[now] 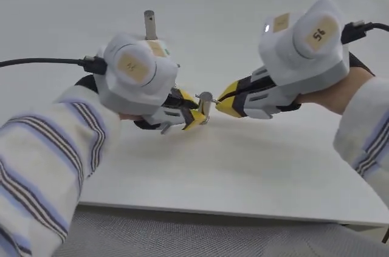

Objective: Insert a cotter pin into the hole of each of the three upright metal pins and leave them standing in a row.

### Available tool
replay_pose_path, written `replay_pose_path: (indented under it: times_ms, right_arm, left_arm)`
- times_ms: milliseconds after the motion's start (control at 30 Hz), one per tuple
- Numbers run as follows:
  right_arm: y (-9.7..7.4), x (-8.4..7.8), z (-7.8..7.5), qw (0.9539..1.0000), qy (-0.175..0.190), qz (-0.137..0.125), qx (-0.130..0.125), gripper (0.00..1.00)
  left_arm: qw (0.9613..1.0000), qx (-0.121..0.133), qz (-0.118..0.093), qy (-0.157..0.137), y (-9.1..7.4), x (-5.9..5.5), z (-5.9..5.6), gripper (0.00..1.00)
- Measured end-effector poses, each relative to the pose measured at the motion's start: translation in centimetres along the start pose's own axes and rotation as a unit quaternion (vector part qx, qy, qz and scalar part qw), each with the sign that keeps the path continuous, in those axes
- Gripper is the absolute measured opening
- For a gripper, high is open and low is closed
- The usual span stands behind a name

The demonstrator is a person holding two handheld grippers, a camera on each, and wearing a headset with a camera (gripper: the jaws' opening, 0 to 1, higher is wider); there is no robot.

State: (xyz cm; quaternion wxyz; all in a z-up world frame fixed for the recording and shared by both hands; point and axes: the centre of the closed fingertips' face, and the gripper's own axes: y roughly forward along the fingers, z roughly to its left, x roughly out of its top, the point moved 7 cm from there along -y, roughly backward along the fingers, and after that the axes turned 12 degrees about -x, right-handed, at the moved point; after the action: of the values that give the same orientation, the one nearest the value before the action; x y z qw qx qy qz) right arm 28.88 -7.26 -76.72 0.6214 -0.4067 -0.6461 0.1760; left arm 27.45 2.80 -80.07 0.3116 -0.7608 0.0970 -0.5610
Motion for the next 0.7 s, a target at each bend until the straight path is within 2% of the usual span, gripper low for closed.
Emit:
replay_pose_path:
  times_ms: [333, 700]
  right_arm:
    - [0.42, 0.41, -0.24, 0.9999, -0.003, -0.008, 0.014, 0.03]
    - [0.57, 0.41, -0.21, 0.9993, -0.021, -0.018, 0.023, 0.04]
  left_arm:
    - [1.0, -0.006, -0.004, 0.003, 0.25, 0.03, 0.1, 0.12]
    - [0.9998, -0.003, -0.016, -0.012, 0.22, -0.24, 0.2, 0.12]
